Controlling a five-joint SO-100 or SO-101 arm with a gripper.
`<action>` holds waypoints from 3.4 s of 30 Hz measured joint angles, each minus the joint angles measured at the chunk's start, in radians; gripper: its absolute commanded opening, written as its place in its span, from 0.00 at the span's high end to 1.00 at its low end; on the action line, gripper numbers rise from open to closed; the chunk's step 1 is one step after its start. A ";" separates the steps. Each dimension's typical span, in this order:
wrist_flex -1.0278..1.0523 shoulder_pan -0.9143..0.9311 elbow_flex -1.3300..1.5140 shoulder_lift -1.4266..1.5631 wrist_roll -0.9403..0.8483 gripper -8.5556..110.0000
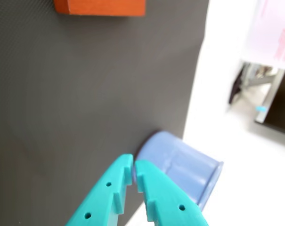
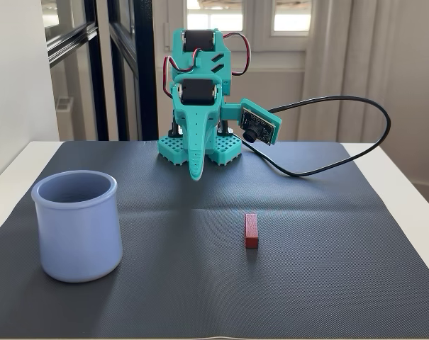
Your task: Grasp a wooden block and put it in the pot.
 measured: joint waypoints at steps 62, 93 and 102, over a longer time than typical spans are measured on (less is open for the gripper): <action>-0.008 -0.023 -0.008 -0.064 0.000 0.92; -0.046 -0.281 -0.445 -0.848 1.465 0.92; -0.311 -0.281 -0.446 -1.071 1.592 0.92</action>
